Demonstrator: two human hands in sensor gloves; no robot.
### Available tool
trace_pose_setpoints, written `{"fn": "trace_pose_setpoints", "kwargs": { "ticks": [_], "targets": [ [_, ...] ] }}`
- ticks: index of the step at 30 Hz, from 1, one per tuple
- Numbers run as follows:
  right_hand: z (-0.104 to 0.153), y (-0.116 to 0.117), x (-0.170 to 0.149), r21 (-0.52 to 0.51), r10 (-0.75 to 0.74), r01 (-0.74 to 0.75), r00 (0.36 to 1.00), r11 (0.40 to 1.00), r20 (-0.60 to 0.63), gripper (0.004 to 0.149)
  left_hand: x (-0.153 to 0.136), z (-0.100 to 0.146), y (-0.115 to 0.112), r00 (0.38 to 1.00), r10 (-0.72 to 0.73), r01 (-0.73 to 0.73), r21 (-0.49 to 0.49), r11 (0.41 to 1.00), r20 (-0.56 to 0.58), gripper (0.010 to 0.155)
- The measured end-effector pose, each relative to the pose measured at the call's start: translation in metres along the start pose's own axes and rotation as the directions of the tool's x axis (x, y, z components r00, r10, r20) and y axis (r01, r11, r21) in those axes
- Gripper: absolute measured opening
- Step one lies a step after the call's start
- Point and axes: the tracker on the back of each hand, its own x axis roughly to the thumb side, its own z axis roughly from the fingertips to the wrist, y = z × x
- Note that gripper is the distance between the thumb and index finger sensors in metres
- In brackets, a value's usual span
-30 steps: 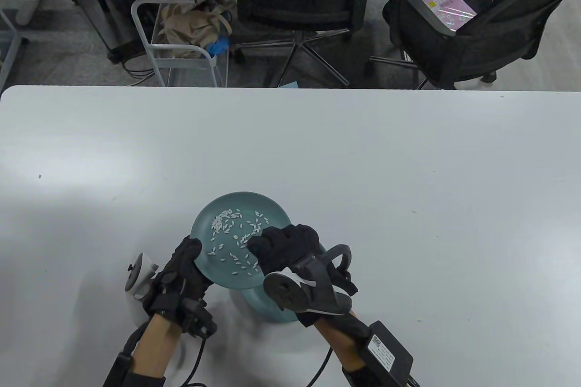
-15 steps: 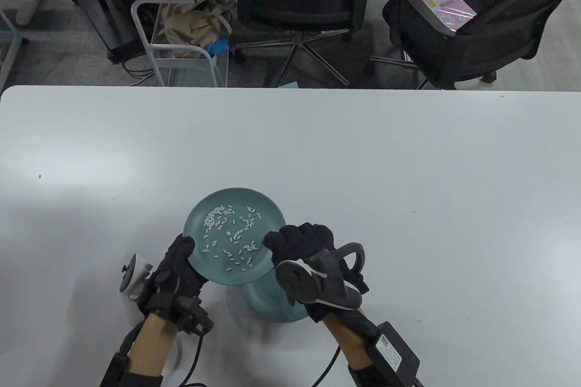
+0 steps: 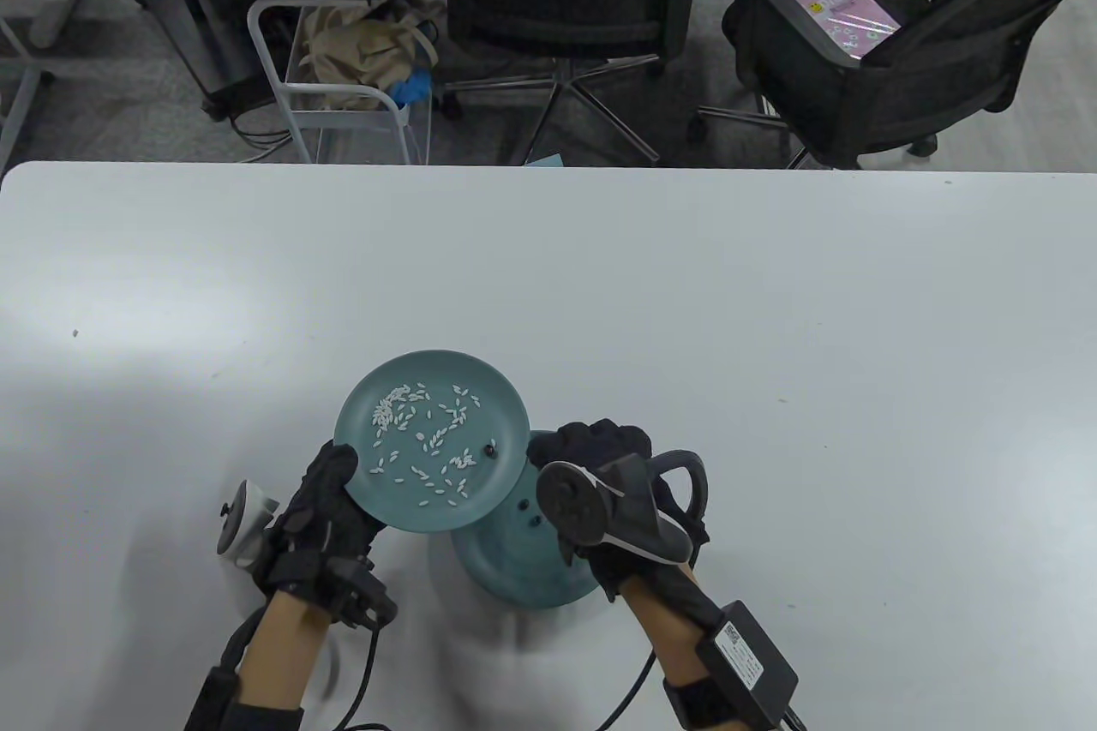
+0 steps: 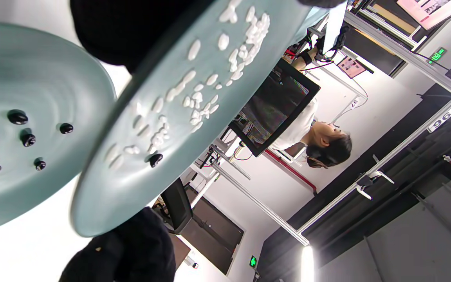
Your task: Pick coffee beans with hand pinch into plate
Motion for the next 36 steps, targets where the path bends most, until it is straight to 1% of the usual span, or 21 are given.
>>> {"fn": "trace_pose_setpoints", "kwargs": {
  "ticks": [3, 16, 24, 36],
  "targets": [
    [-0.001, 0.003, -0.001, 0.025, 0.003, -0.003, 1.000, 1.000, -0.002, 0.036, 0.001, 0.000, 0.000, 1.000, 0.010, -0.010, -0.003, 1.000, 0.005, 0.059],
    [-0.005, 0.023, 0.002, 0.201, 0.022, -0.028, 0.999, 0.979, 0.032, 0.036, 0.001, 0.000, 0.001, 1.000, 0.012, -0.012, -0.003, 1.000, 0.007, 0.059],
    [-0.006, 0.029, 0.003, 0.225, 0.022, -0.031, 0.999, 0.974, 0.041, 0.036, 0.000, 0.000, 0.001, 1.000, 0.016, -0.016, -0.003, 1.000, 0.001, 0.059],
    [-0.007, 0.030, 0.000, 0.198, -0.003, -0.005, 0.999, 0.980, 0.039, 0.035, 0.000, 0.000, 0.001, 1.000, 0.015, -0.015, -0.006, 1.000, 0.002, 0.059]
  ]
}}
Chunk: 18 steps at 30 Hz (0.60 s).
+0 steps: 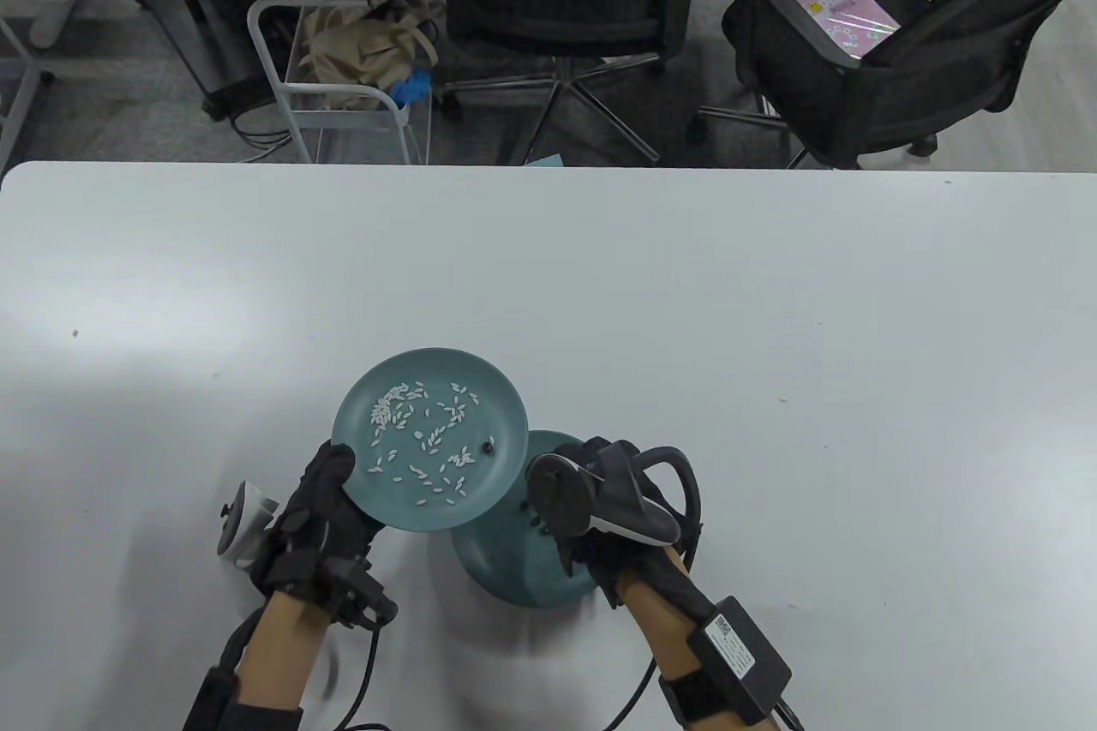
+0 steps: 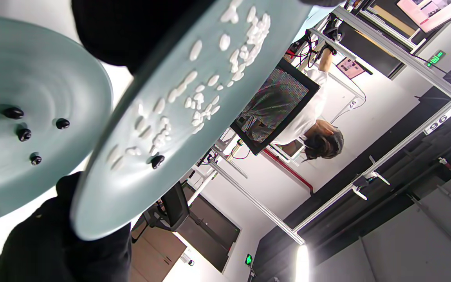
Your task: Pick coffee beans with hand pinch into plate
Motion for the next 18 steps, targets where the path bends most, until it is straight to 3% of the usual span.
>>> {"fn": "trace_pose_setpoints", "kwargs": {
  "ticks": [10, 18],
  "targets": [
    [0.002, -0.005, -0.006, -0.120, -0.030, 0.028, 0.999, 0.992, -0.018, 0.035, 0.000, 0.000, -0.001, 1.000, 0.000, 0.000, -0.007, 1.000, -0.001, 0.059],
    [0.013, -0.030, -0.015, -0.357, -0.106, 0.079, 0.993, 0.931, -0.058, 0.036, -0.001, 0.000, -0.001, 1.000, -0.006, 0.006, -0.010, 1.000, 0.002, 0.059]
  ]
}}
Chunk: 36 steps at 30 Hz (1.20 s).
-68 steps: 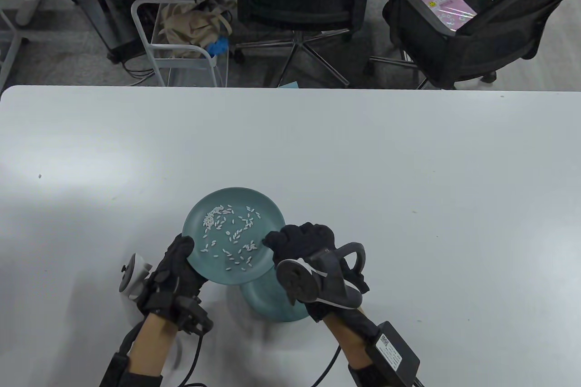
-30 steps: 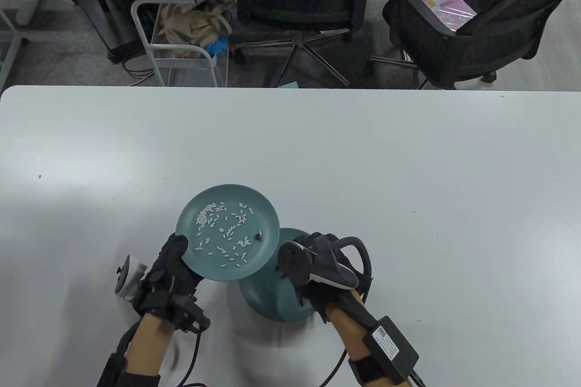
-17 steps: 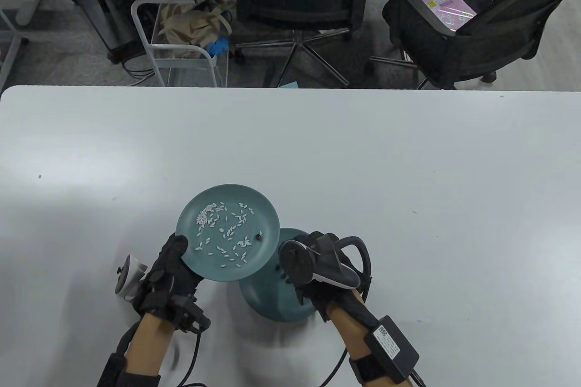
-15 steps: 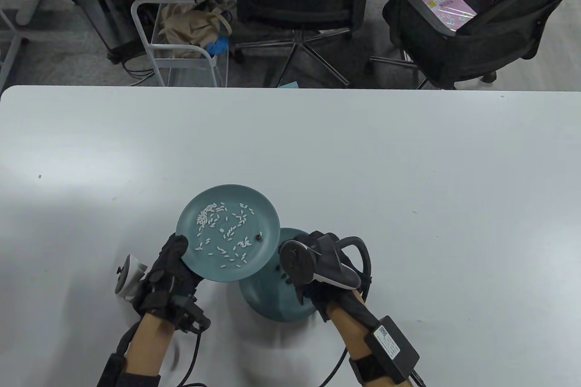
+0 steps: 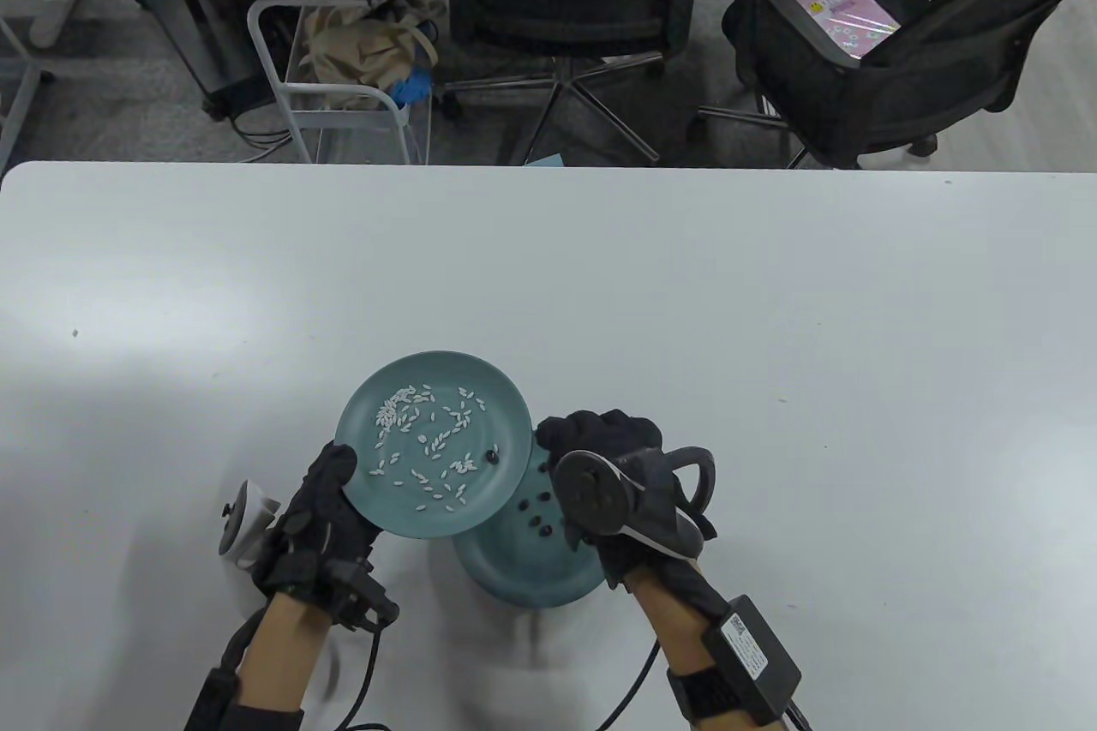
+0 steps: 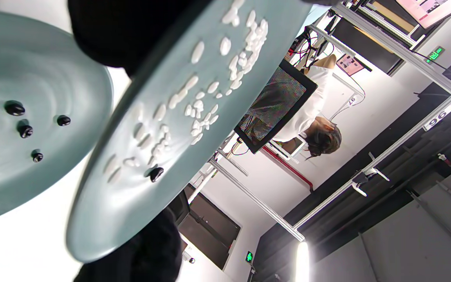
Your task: Pick coffee beans with hand pinch into plate
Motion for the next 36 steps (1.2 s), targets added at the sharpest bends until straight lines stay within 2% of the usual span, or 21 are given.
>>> {"fn": "trace_pose_setpoints", "kwargs": {
  "ticks": [5, 9, 13, 17, 25, 36],
  "targets": [
    [0.003, -0.022, 0.007, -0.104, -0.068, 0.073, 0.997, 0.992, 0.048, 0.037, 0.000, 0.000, -0.001, 1.000, -0.009, 0.009, -0.006, 1.000, 0.002, 0.059],
    [0.006, -0.032, 0.017, -0.118, -0.112, 0.126, 0.987, 0.985, 0.117, 0.037, -0.001, 0.000, -0.001, 1.000, -0.014, 0.014, -0.011, 1.000, 0.003, 0.059],
    [0.009, -0.038, 0.031, -0.149, -0.073, 0.102, 0.979, 0.984, 0.189, 0.037, -0.002, -0.001, -0.003, 1.000, -0.020, 0.020, -0.018, 1.000, 0.002, 0.059],
    [0.008, -0.036, 0.044, -0.100, -0.043, 0.071, 0.966, 0.992, 0.256, 0.036, -0.003, -0.001, -0.004, 1.000, -0.025, 0.025, -0.023, 0.999, -0.001, 0.059],
    [0.002, -0.012, 0.056, 0.061, 0.116, -0.140, 0.948, 0.988, 0.296, 0.034, -0.007, -0.003, -0.006, 0.999, -0.050, 0.050, -0.031, 0.998, -0.015, 0.059],
    [0.001, -0.006, 0.059, 0.121, 0.194, -0.238, 0.935, 0.964, 0.297, 0.035, -0.011, -0.004, -0.007, 0.997, -0.065, 0.064, -0.032, 0.997, -0.032, 0.059]
  ]
}}
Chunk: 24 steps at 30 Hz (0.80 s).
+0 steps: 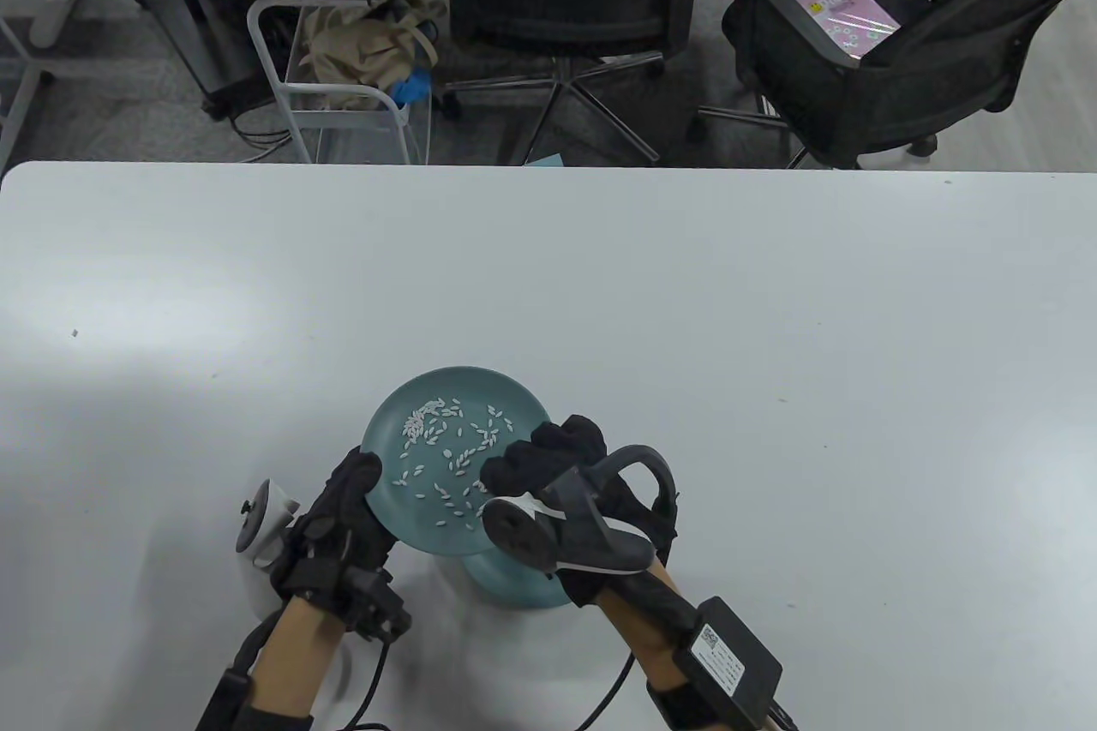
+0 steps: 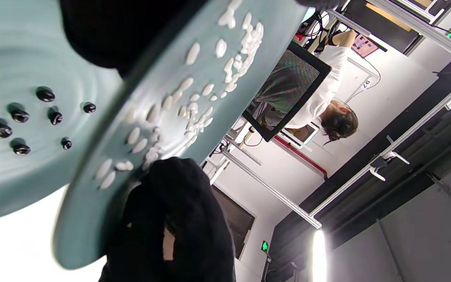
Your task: Pick coffee beans with hand pinch into plate
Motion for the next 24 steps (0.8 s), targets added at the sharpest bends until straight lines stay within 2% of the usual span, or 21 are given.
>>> {"fn": "trace_pose_setpoints", "kwargs": {
  "ticks": [24],
  "targets": [
    [-0.0018, 0.0034, 0.0058, 0.070, 0.017, -0.017, 1.000, 0.997, 0.005, 0.036, -0.0025, -0.0002, -0.0004, 0.999, -0.049, 0.049, 0.025, 0.998, 0.000, 0.058]
  ]
}}
